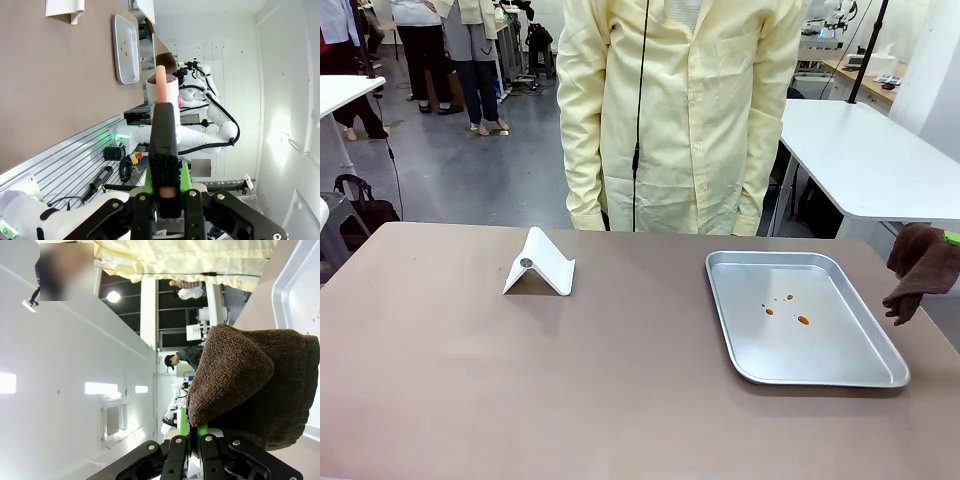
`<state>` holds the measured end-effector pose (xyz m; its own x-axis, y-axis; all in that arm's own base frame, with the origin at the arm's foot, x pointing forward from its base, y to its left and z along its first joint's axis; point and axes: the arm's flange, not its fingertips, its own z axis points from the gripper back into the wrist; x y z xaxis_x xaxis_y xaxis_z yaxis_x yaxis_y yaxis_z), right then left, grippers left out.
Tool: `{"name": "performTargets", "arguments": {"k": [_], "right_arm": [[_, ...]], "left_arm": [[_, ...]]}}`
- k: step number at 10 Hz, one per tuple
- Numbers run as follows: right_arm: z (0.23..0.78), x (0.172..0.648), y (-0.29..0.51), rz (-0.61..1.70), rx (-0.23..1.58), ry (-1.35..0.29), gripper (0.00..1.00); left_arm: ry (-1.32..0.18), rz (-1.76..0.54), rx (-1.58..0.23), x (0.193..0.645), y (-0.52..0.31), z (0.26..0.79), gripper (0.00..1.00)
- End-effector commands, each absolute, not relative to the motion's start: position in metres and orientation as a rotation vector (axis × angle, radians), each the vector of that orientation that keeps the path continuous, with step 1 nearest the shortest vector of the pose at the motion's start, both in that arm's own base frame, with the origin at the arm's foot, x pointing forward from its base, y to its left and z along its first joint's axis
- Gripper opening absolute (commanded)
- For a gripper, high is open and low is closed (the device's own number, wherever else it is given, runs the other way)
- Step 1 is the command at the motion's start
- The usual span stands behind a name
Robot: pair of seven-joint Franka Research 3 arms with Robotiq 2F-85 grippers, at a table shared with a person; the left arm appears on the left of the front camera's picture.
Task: Clean the surface of the table.
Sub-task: Clean the area not pointed to by the person.
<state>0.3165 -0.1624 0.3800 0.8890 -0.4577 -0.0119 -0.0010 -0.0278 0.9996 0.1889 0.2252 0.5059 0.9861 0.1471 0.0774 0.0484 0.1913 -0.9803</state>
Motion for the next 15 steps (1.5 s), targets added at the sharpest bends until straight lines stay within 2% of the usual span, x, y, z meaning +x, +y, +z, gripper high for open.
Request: {"name": "performTargets", "arguments": {"k": [1, 7, 8, 11, 14, 15], "right_arm": [[0.387, 0.317, -0.159, -0.408, 1.573, -0.374, 0.0], [0.387, 0.317, -0.159, -0.408, 1.573, -0.374, 0.0], [0.38, 0.316, -0.162, -0.379, 1.566, -0.37, 0.07], [0.396, 0.348, -0.117, -0.188, 1.313, -0.302, 0.07], [0.394, 0.391, -0.076, -0.139, 1.008, -0.312, 0.07], [0.391, 0.404, -0.066, -0.104, 0.959, -0.264, 0.07]], "left_arm": [[-0.161, 0.082, -1.385, 0.186, 0.225, 0.51, 0.22], [-0.161, 0.082, -1.385, 0.186, 0.225, 0.51, 0.22], [-0.161, 0.082, -1.385, 0.186, 0.225, 0.51, 0.22], [-0.161, 0.082, -1.385, 0.186, 0.225, 0.51, 0.22], [-0.161, 0.082, -1.385, 0.186, 0.225, 0.51, 0.22], [-0.161, 0.082, -1.385, 0.186, 0.225, 0.51, 0.22]]}}
